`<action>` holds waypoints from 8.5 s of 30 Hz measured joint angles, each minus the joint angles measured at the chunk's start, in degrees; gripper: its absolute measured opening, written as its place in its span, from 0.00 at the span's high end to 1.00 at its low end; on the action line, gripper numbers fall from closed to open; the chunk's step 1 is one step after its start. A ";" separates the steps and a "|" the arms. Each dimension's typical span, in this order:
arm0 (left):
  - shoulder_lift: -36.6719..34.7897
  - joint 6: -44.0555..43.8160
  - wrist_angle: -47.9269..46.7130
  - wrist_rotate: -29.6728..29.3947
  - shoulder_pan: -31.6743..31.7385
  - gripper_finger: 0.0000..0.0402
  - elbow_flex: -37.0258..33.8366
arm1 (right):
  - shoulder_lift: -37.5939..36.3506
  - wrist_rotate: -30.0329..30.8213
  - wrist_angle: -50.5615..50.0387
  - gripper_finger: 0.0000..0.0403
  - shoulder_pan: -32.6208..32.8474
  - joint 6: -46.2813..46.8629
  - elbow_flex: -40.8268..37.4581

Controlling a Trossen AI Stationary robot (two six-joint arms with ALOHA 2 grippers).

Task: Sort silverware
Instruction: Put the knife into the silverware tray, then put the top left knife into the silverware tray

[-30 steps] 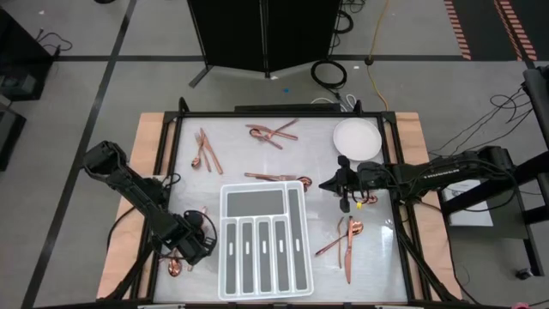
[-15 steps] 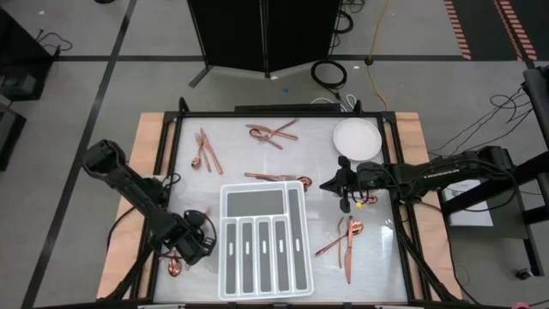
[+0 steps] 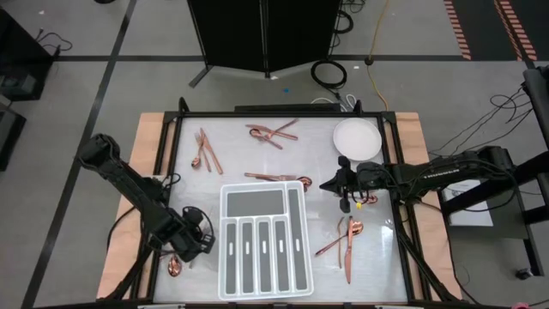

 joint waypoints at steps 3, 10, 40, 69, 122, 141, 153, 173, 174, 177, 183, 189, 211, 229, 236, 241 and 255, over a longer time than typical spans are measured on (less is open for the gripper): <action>-0.94 0.34 -0.01 -1.95 0.00 0.97 0.01 | 0.00 0.00 -0.01 1.00 0.00 -0.02 0.00; -1.18 0.36 -0.16 -5.00 0.00 0.99 0.08 | 0.57 0.00 3.83 1.00 0.00 0.65 0.00; -1.73 15.10 -1.35 -10.45 -0.07 1.00 0.17 | 63.16 -22.37 14.64 0.87 -8.43 -18.55 56.25; -2.62 27.22 -0.38 -11.60 -0.07 1.00 0.21 | 75.79 -38.33 13.00 0.52 -6.99 -18.42 69.85; -2.53 26.78 -1.38 -12.15 -0.04 0.59 0.19 | 80.59 -41.95 12.77 1.00 -5.51 -9.87 76.09; -2.59 30.15 -0.80 -12.54 -0.04 0.96 0.20 | 80.56 -45.87 14.64 0.95 -6.09 -8.76 76.08; -15.50 12.67 -3.61 -14.85 -0.04 0.96 5.82 | 66.69 -47.01 -32.71 0.70 -11.79 -25.77 76.08; 9.20 -5.02 41.25 -24.19 -0.60 0.96 5.89 | 12.95 -46.62 -19.15 0.87 -14.22 -24.51 23.39; 9.71 -6.71 40.64 -23.93 -0.91 0.96 5.89 | 11.18 -46.23 -19.51 0.88 -14.23 -23.98 22.32; 10.53 -7.85 40.38 -22.19 -1.74 0.96 5.85 | 6.53 -46.12 -19.29 0.89 -14.24 -23.13 19.98; 10.63 -8.55 36.32 -21.99 -1.65 0.96 5.87 | 2.73 -46.18 -20.24 0.91 -14.23 -22.69 19.08; 10.69 -8.82 33.13 -18.99 -1.68 0.96 5.87 | 2.40 -46.16 -21.13 0.91 -14.23 -22.89 19.09; 10.67 -9.38 26.41 -6.24 4.10 0.94 5.87 | 2.45 -46.16 -21.69 0.91 -14.23 -23.99 19.10; 10.67 -9.34 27.03 -3.14 4.11 0.72 5.87 | 2.49 -46.16 -21.55 0.91 -14.21 -24.52 19.10; 8.74 -6.59 27.02 -0.37 4.13 0.70 5.87 | 2.49 -46.18 -20.84 0.91 -14.23 -24.85 19.08; 4.24 1.58 25.56 -3.04 5.63 0.70 5.87 | 2.49 -45.97 -19.59 0.91 -14.21 -23.99 19.10; -0.04 60.33 18.08 -18.76 31.25 0.70 5.87 | 2.92 -27.80 -16.08 0.91 -14.28 -20.19 19.10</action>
